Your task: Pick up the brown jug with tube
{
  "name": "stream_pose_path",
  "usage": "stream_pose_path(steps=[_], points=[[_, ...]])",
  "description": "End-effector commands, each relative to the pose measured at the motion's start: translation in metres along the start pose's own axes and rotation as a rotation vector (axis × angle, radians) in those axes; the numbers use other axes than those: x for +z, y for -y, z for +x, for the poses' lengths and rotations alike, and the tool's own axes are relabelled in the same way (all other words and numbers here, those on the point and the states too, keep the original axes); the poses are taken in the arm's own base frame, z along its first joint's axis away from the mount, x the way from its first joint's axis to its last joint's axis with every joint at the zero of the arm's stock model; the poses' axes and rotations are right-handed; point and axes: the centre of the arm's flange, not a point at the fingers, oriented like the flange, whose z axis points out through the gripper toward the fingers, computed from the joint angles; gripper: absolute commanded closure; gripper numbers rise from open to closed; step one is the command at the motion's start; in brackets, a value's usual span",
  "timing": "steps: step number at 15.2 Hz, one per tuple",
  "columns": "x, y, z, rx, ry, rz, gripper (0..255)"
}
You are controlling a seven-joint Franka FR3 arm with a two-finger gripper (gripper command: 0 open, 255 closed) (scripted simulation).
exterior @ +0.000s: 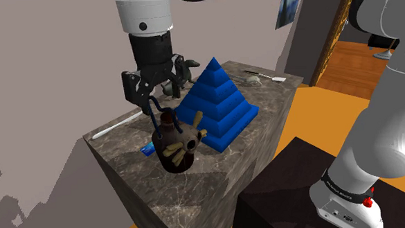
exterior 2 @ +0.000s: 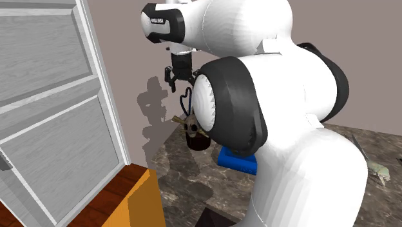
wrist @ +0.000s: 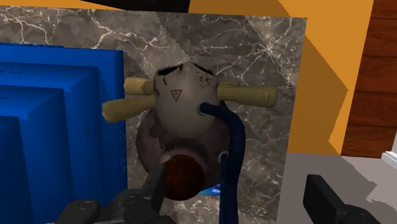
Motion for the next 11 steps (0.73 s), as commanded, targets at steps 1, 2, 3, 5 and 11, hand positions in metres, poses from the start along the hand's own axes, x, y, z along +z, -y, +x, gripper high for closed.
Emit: stream_pose_path(steps=[1,2,3,5,11], points=[[0.0116,0.0001,-0.0006,0.0,0.0,0.0,0],[0.0146,0.0001,-0.0007,0.0,0.0,0.0,0],[0.0146,0.0001,-0.0007,0.0,0.0,0.0,0],[0.0151,0.0005,-0.0005,0.0,0.0,0.0,255],[0.0151,0.0008,-0.0008,0.0,0.0,0.0,255]])
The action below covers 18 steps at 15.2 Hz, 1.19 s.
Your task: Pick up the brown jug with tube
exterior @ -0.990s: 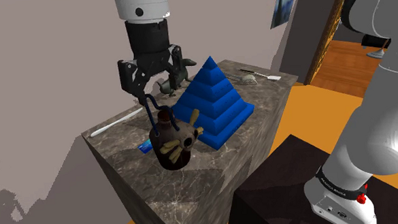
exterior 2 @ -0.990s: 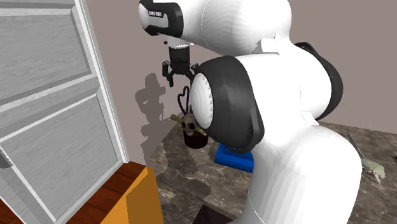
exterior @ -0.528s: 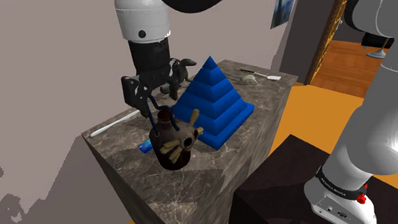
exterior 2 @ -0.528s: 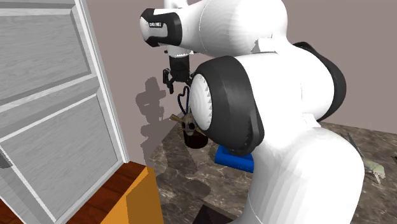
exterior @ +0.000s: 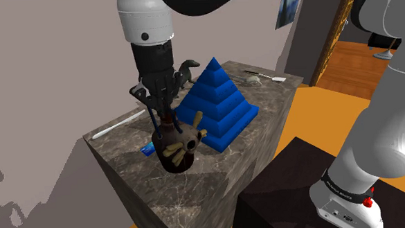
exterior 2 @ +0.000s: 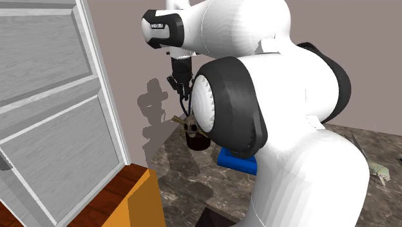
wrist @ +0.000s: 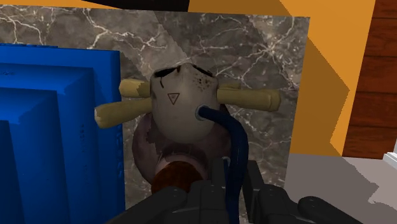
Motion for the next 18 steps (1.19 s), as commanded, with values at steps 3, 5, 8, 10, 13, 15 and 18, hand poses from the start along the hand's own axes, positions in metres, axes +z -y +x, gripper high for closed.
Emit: stream_pose_path(steps=[3,5,8,10,13,15,18], points=[[-0.005,-0.001,0.0,0.0,0.001,0.0,255],[-0.016,-0.001,0.0,0.0,0.001,0.0,255],[-0.032,-0.001,0.001,0.0,0.001,0.0,255],[-0.042,-0.001,0.001,0.0,0.001,0.0,255],[-0.058,-0.001,0.001,0.0,0.001,0.0,255],[-0.069,-0.001,0.002,0.0,0.001,0.0,255],[-0.08,-0.001,0.002,0.0,0.001,0.0,255]])
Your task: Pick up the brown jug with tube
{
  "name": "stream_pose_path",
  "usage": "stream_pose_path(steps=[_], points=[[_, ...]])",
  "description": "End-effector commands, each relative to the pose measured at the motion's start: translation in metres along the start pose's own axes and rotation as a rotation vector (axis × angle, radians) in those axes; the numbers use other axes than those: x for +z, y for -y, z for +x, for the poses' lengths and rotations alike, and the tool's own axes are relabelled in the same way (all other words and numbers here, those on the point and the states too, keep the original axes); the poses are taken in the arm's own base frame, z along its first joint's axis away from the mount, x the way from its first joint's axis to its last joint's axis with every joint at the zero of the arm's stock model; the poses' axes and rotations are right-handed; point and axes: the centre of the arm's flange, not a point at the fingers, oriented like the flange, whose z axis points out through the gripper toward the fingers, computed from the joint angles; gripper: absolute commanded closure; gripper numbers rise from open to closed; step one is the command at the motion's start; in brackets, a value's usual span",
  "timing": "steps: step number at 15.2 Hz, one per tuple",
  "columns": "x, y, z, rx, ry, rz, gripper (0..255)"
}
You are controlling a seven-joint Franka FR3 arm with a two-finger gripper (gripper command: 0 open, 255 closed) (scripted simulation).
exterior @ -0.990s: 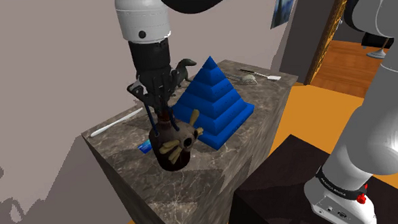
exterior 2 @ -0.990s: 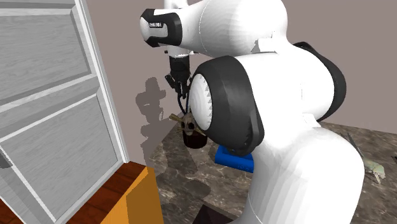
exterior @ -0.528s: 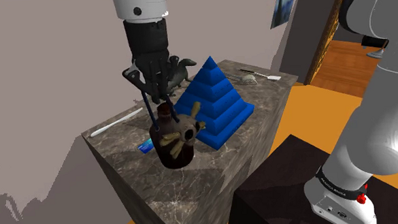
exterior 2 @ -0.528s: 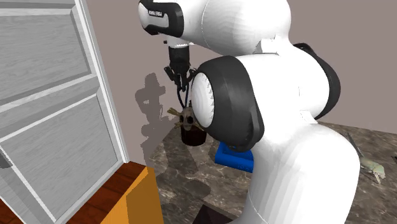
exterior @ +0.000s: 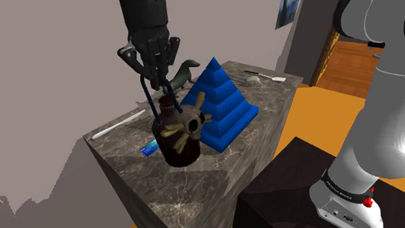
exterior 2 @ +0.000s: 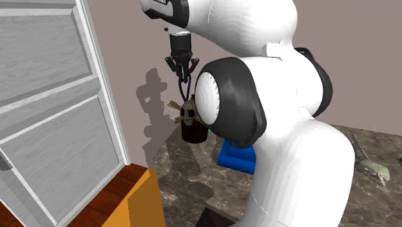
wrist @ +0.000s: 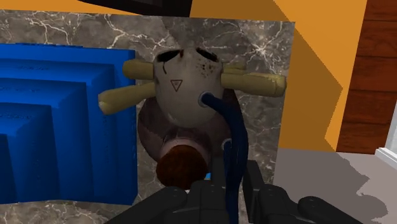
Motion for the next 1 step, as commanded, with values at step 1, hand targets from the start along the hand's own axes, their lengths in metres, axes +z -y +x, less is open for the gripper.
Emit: stream_pose_path(steps=[1], points=[[-0.0034,-0.0001,-0.0009,0.0,-0.003,0.001,255]])
